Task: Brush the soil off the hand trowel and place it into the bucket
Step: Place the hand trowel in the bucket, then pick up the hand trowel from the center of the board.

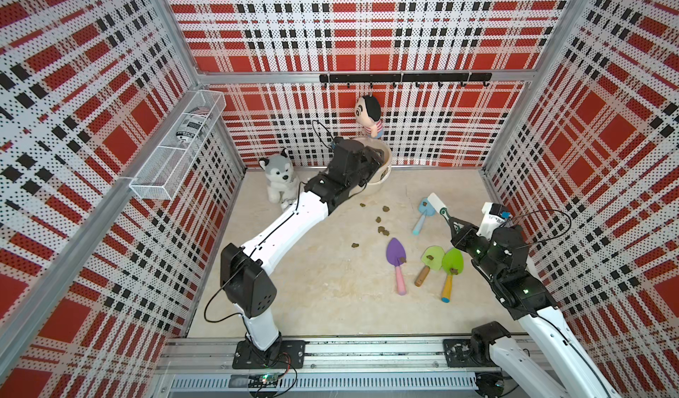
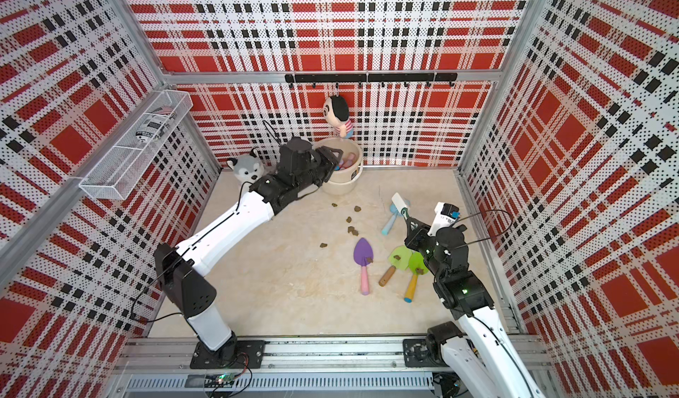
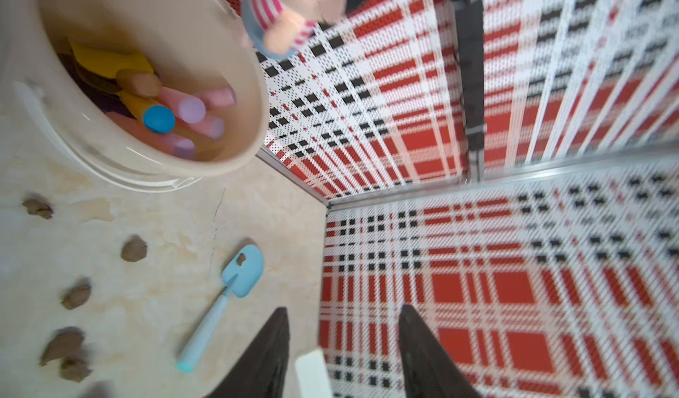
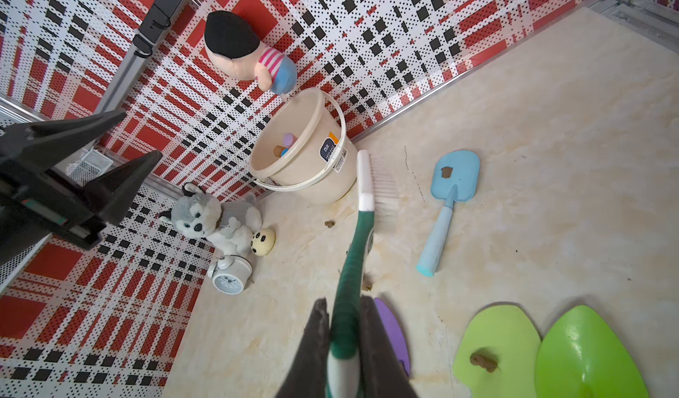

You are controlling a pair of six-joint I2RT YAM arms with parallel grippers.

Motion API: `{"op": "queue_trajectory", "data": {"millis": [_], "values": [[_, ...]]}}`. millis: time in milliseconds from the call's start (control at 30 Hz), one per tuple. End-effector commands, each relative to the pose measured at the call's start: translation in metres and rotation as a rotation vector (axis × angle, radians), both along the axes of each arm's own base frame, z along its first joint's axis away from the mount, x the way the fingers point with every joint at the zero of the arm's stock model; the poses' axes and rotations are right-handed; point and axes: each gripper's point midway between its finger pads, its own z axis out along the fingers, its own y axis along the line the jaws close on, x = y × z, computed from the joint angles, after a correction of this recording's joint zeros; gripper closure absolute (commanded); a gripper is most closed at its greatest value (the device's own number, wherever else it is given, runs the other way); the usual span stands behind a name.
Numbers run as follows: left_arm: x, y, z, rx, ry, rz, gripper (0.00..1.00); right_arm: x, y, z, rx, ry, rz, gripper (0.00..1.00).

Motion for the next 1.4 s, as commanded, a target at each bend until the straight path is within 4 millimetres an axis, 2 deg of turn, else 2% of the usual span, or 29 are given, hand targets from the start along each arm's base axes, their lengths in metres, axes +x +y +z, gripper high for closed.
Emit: {"op": "queue_trajectory", "data": {"millis": [0, 167, 400, 567, 833, 967, 1167, 1367], "values": [[-0.013, -0.017, -0.041, 0.328, -0.128, -0.051, 0.48, -0.004, -0.004, 0.02, 0.019, -0.062, -0.012, 1.0], [-0.028, -0.069, -0.089, 0.492, -0.169, -0.219, 0.48, -0.014, -0.009, 0.023, 0.002, -0.07, -0.021, 1.0], [-0.017, -0.128, -0.167, 0.559, -0.127, -0.363, 0.41, -0.027, -0.018, 0.021, -0.027, -0.057, -0.041, 1.0], [-0.005, -0.156, -0.206, 0.587, -0.122, -0.406, 0.39, -0.037, -0.024, 0.022, -0.049, -0.056, -0.055, 1.0], [0.01, -0.177, -0.25, 0.654, -0.136, -0.431, 0.38, -0.046, -0.029, 0.022, -0.07, -0.06, -0.066, 1.0], [0.011, -0.178, -0.272, 0.691, -0.112, -0.434, 0.37, -0.048, -0.031, 0.023, -0.08, -0.075, -0.071, 1.0], [0.001, -0.173, -0.308, 0.8, -0.088, -0.443, 0.37, -0.047, -0.03, 0.024, -0.094, -0.082, -0.067, 1.0], [-0.015, -0.172, -0.325, 0.889, -0.085, -0.439, 0.41, -0.046, -0.029, 0.026, -0.097, -0.085, -0.059, 1.0]]}}
